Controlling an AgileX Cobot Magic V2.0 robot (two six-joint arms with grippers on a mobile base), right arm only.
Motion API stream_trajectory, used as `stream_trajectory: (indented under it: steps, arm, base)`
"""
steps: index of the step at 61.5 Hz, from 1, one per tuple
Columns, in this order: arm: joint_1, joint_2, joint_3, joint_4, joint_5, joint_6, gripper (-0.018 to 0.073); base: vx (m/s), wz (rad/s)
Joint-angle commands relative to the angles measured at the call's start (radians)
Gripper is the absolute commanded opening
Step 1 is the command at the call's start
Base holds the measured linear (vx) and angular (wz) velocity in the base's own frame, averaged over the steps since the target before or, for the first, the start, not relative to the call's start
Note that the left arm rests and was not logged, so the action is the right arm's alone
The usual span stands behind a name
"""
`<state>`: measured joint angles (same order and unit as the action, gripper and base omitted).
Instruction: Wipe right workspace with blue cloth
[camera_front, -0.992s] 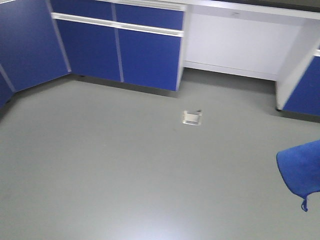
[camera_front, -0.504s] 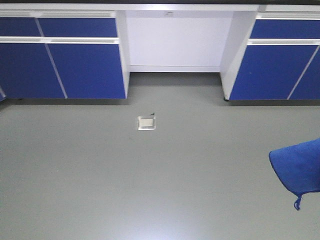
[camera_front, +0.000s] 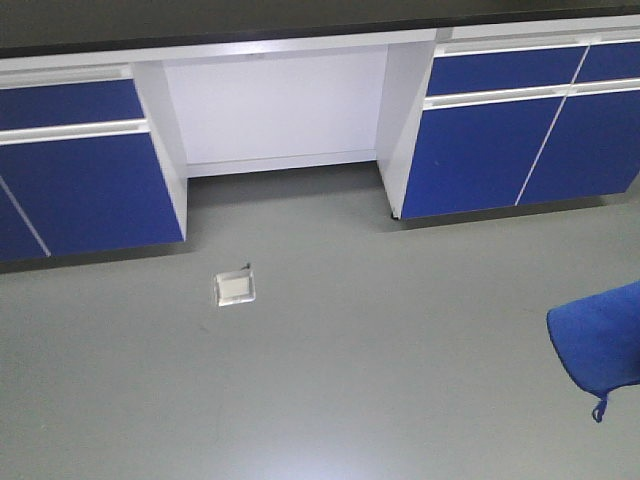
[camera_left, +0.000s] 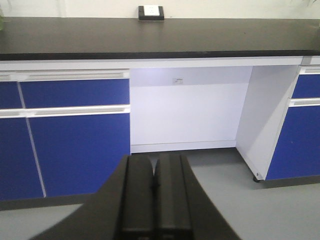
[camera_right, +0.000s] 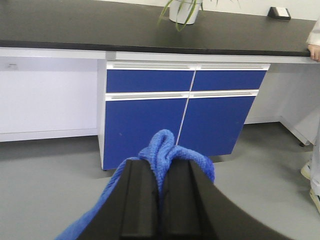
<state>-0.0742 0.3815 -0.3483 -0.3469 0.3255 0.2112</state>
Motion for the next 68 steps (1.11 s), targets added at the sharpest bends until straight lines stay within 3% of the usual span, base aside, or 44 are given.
stream_trajectory:
  steps: [1,29,68]
  arm:
    - [-0.002,0.006,-0.032,-0.013,-0.075,-0.009,0.0]
    - [-0.002,0.006,-0.032,-0.013,-0.075,-0.009,0.0]
    - [-0.002,0.006,-0.032,-0.013,-0.075,-0.009,0.0]
  base:
    - [0.3,-0.2]
    - [0.34,-0.13]
    - [0.41,0.11]
